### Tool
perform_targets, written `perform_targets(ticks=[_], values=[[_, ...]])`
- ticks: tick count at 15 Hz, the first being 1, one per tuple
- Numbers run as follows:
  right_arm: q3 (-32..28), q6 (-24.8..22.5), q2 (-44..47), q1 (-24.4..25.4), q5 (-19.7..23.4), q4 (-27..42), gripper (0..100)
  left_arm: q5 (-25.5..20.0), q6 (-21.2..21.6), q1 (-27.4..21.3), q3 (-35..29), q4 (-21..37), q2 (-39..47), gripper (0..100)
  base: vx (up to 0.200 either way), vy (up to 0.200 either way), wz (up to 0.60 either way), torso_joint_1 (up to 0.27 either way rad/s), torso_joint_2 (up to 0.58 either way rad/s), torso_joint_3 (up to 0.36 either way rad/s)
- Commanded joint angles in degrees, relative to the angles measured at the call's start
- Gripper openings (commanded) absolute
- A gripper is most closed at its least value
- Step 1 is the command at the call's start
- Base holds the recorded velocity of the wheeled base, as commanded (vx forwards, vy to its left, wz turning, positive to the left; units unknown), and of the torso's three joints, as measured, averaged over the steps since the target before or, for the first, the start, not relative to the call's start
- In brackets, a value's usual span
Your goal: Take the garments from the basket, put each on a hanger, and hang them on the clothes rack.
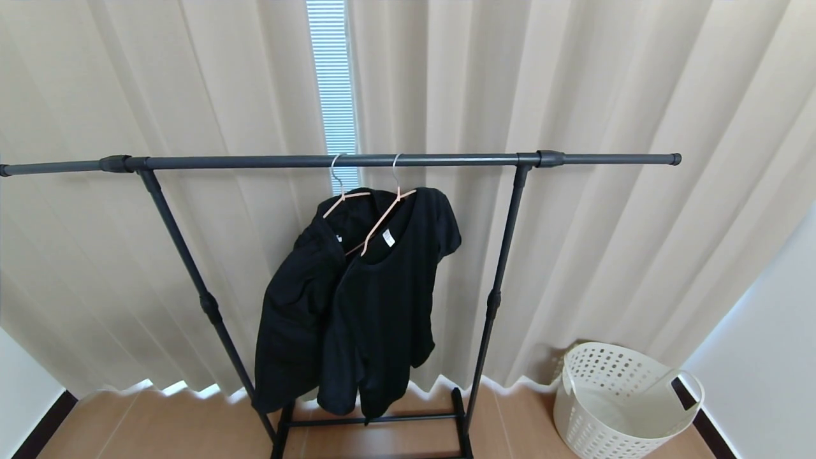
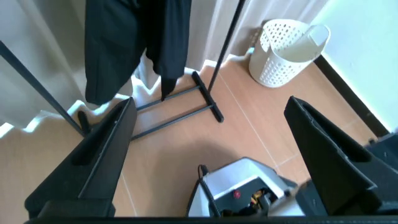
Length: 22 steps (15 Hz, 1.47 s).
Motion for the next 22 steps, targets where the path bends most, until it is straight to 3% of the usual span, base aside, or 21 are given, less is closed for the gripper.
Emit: perform_targets(ticks=[1,3,4,8,12,15,17,22], values=[[0.0,0.0,-0.4,-1.3,0.0,-0.1,100,1.1,2.2,2.3,0.0,0.3,-5.0,100,0.000,0.000,0.00,0.000,0.00,0.000],[0.0,0.0,-0.5,-2.3,0.0,-0.1,100,1.5,5.7,10.3,0.0,0.9,-7.3,100,0.000,0.000,0.00,0.000,0.00,0.000],[0.0,0.0,-0.5,-3.4,0.0,-0.1,100,0.9,8.1,14.2,0.0,3.8,-10.4,100,0.000,0.000,0.00,0.000,0.00,0.000],[0.0,0.0,-5.6,-7.2,0.0,0.0,100,0.4,8.4,25.1,0.0,6.3,-25.9,100,0.000,0.000,0.00,0.000,0.00,0.000],[0.0,0.0,-5.6,-7.3,0.1,-0.1,100,4.3,2.6,24.2,0.0,6.1,-27.9,100,0.000,0.000,0.00,0.000,0.00,0.000],[0.0,0.3,-5.6,-7.3,0.3,-0.1,100,4.4,2.7,24.2,0.0,5.6,-27.9,100,0.000,0.000,0.00,0.000,0.00,0.000],[0.0,1.2,-5.6,-7.3,0.2,-0.1,100,-1.3,3.7,24.1,0.0,5.3,-27.9,100,0.000,0.000,0.00,0.000,0.00,0.000],[0.0,1.7,-5.6,-7.3,0.2,-0.1,100,-6.4,6.3,23.9,0.0,5.3,-27.9,100,0.000,0.000,0.00,0.000,0.00,0.000]])
